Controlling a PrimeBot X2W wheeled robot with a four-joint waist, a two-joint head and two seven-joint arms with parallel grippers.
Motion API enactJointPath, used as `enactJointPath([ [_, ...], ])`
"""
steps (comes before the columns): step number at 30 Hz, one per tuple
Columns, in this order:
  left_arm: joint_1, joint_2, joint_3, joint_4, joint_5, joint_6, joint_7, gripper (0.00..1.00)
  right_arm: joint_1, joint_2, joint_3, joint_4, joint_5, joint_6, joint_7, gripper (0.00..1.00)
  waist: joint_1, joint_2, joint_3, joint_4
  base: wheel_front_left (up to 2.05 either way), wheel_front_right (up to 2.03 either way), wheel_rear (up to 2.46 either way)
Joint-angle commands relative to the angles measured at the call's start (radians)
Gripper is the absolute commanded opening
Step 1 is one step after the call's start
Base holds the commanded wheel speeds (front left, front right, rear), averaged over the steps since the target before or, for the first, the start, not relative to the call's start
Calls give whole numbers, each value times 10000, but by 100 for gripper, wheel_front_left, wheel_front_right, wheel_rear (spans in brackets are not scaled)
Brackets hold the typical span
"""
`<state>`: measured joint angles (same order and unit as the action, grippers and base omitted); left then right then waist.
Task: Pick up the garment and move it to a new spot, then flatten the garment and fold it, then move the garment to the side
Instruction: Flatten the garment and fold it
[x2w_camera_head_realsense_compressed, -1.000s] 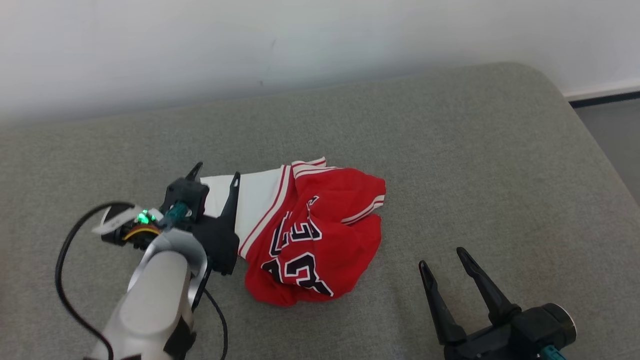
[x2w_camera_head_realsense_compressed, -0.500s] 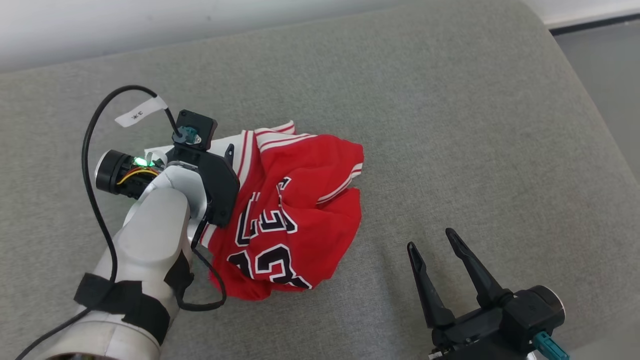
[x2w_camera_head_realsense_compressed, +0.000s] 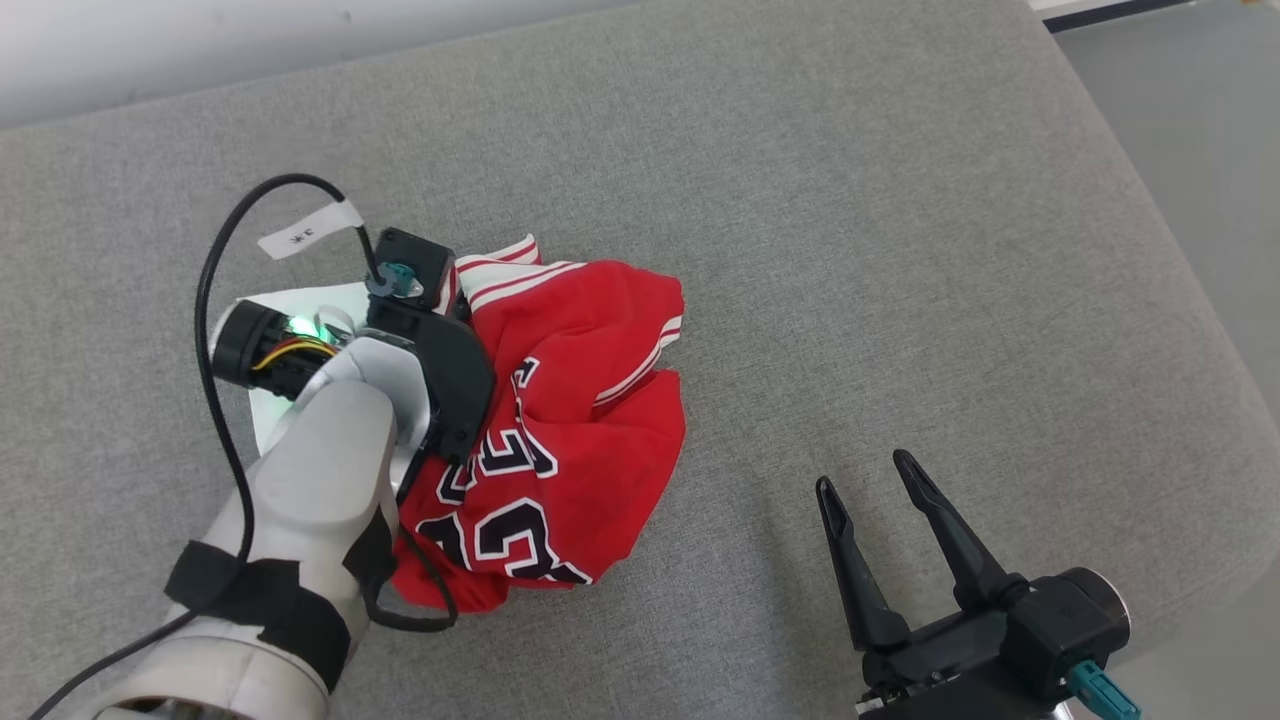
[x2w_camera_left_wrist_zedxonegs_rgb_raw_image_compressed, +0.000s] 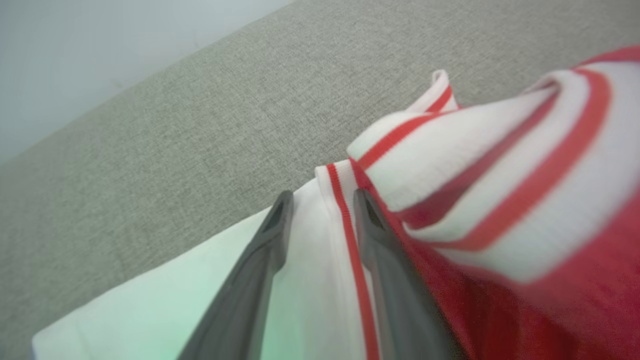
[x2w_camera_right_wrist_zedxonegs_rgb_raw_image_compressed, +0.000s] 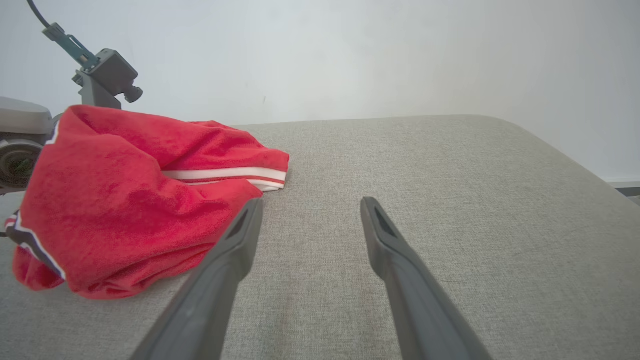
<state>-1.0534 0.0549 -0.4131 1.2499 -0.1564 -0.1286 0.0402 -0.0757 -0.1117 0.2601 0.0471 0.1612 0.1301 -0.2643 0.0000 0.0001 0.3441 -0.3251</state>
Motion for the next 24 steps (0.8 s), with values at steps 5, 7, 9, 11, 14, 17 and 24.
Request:
enactJointPath([
  [5, 493, -52, -579, -57, -482, -21, 137, 0, 198, 21, -45, 53, -48, 13, -8, 100, 0, -1, -464, 39, 0, 0, 0],
  [7, 582, -50, -909, -351, -737, -20, 36, 0, 268, -13, -69, 72, -15, 13, -8, 100, 0, -1, -712, 108, 0, 0, 0],
  [9, 687, -48, -1202, -688, -1144, -17, -87, 0, 347, -41, -43, 112, 23, 13, -8, 100, 0, -1, -984, 192, 0, 0, 0],
  [11, 775, -48, -1468, -1099, -1657, -17, -153, 0, 401, -75, 34, 166, 58, 13, -8, 100, 0, -1, -1279, 272, 0, 0, 0],
  [14, 654, -49, -1675, -1737, -2608, -16, -237, 0, 483, -86, 120, 234, 110, 13, -8, 100, 0, -1, -1721, 357, 0, 0, 0],
  [17, 297, -22, -1762, -2284, -3354, -16, -343, 0, 642, -59, 176, 308, 169, 13, -10, 100, 0, -1, -2190, 370, 0, 0, 0],
  [24, -552, 72, -1435, -3528, -5349, -16, 68, 0, 914, 83, 237, 461, 257, 13, -10, 100, 0, -1, -3064, 114, 0, 0, 0],
])
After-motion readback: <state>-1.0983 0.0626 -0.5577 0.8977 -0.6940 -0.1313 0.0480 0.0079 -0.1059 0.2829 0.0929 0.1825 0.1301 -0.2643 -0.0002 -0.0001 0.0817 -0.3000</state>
